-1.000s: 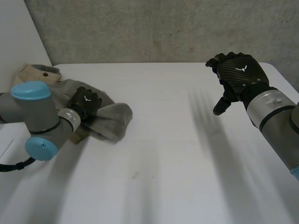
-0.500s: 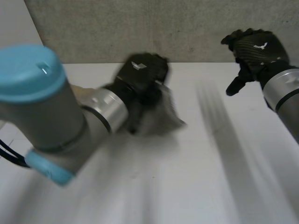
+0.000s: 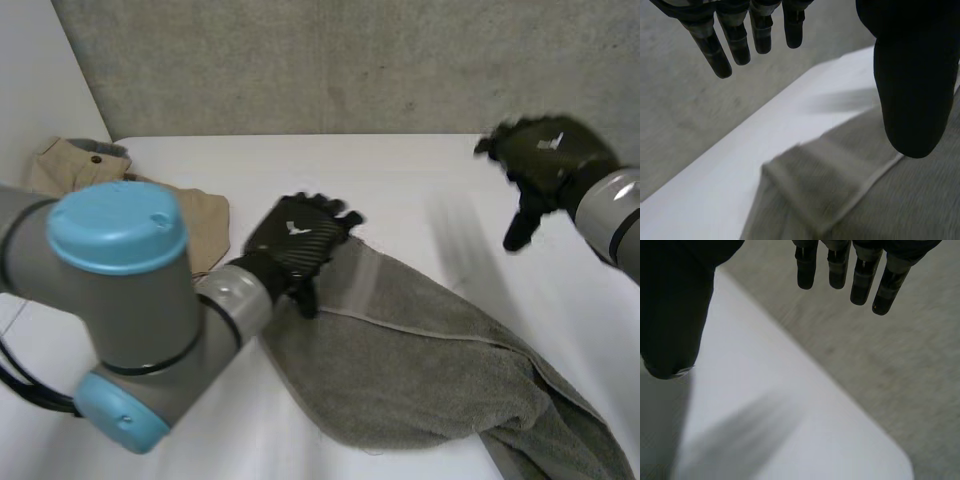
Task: Fold the laundry.
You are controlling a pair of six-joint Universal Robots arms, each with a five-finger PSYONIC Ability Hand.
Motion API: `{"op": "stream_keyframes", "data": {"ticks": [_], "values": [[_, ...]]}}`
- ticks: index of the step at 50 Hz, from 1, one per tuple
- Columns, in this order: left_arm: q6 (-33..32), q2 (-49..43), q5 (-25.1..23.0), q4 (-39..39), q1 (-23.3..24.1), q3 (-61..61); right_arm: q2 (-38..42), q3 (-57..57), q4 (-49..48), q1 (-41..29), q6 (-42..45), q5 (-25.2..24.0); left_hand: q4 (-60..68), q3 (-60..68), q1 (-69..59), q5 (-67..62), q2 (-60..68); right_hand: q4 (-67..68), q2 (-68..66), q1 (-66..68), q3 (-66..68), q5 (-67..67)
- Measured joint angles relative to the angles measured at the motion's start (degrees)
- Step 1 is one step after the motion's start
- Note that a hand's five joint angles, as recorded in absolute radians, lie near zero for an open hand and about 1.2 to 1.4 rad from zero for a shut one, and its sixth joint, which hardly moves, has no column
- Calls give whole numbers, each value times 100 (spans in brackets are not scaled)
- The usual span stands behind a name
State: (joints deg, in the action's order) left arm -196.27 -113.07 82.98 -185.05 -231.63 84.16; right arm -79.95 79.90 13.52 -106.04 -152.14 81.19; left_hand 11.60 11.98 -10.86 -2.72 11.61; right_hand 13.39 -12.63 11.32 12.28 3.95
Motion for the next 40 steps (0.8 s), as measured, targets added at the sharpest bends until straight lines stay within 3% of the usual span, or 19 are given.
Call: {"op": "stream_keyframes", "data": {"ticks": [5, 10, 23, 25, 26, 28, 29, 30, 40], "values": [[-86, 222, -36, -11, -299, 650, 166, 238, 1005, -74, 891, -84, 0, 0, 0, 0, 0, 0, 0, 0, 0, 0], [-120, 294, -100, -24, -331, 1076, 211, 708, 1227, -251, 1214, -136, 0, 0, 0, 0, 0, 0, 0, 0, 0, 0], [-158, 431, -109, -282, -332, 1547, 286, 2225, 108, -410, 1284, -110, 0, 0, 0, 0, 0, 242, -338, 234, 348, 251], [-154, 431, -109, -314, -332, 1581, 384, 2395, -61, -406, 1286, -97, 0, 0, 0, 0, 0, 1553, -1746, 1463, 1678, 1408], [-154, 431, -109, -314, -332, 1581, 384, 2395, -61, -406, 1286, -97, 0, 0, 0, 0, 0, 1553, -1746, 1463, 1678, 1408], [-151, 429, -113, -327, -326, 1615, 533, 2439, -145, -398, 1290, -76, 0, 0, 1, 0, 0, 4103, -4302, 3645, 4282, 3790], [-150, 429, -114, -328, -324, 1620, 547, 2438, -148, -396, 1290, -74, 0, 0, 0, 0, 0, 4103, -4302, 3645, 4282, 3790], [-149, 428, -117, -328, -316, 1636, 620, 2387, -165, -383, 1287, -57, 0, 0, 0, 0, 0, 5193, -5262, 4198, 5266, 4926], [-148, 411, -125, -337, -260, 1682, 754, 1425, -538, -325, 976, 19, 0, 0, 0, 0, 0, 5443, -5402, 4447, 5503, 5221]]}}
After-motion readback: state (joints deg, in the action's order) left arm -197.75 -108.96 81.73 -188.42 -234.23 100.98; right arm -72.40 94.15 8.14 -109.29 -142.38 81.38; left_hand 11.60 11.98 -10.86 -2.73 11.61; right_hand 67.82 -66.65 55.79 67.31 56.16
